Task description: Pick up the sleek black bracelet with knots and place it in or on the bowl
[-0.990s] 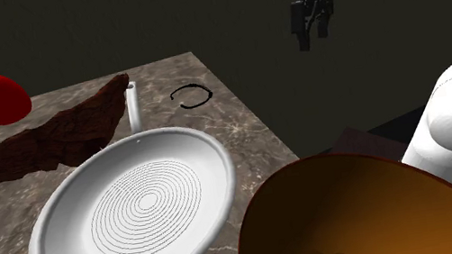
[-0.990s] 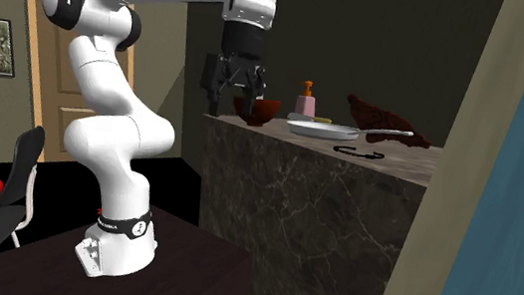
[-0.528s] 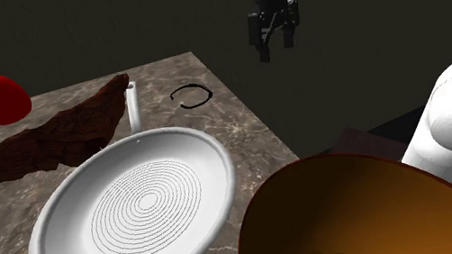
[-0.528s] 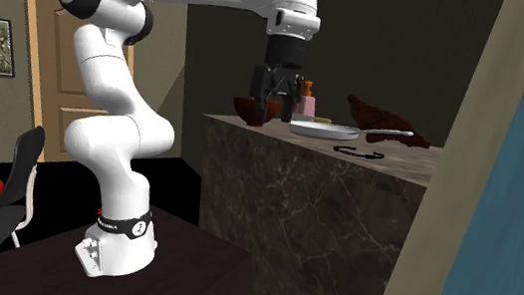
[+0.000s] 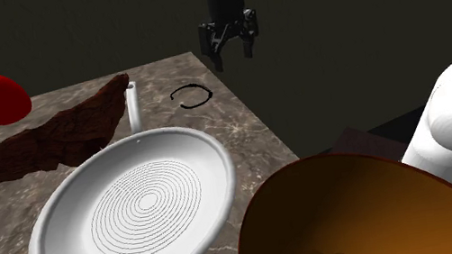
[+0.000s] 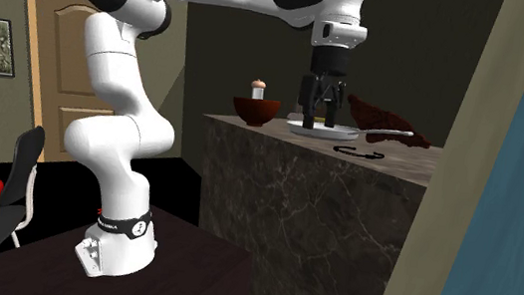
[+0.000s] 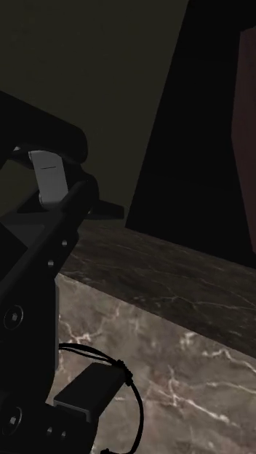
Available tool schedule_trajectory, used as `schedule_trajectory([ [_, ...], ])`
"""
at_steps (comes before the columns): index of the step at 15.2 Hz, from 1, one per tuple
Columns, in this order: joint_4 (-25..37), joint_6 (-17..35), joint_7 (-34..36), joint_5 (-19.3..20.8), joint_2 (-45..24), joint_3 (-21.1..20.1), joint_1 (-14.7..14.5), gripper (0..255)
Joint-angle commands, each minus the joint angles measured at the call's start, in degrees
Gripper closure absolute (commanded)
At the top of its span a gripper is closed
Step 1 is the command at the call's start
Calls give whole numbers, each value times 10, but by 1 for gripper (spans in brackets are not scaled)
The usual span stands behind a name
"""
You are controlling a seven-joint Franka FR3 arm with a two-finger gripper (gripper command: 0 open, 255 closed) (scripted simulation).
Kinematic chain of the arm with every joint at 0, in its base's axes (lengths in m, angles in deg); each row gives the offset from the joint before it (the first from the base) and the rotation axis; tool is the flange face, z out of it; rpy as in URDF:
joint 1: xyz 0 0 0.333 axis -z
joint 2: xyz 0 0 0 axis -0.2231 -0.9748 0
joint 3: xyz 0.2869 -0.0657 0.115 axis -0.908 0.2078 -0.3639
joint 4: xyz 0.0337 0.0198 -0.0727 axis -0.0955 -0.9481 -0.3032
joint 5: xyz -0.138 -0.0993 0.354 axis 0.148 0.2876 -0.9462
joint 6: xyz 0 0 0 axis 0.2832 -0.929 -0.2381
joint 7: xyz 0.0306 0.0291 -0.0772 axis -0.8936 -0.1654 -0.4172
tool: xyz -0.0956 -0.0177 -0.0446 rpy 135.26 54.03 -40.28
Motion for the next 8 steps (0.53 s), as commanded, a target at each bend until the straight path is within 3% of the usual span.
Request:
schedule_trajectory([
  [1,31,15,33,7,-38,-17,-1,0],
  [5,109,29,97,34,-120,-47,-6,0],
  [8,86,52,96,34,-119,-47,-7,0],
])
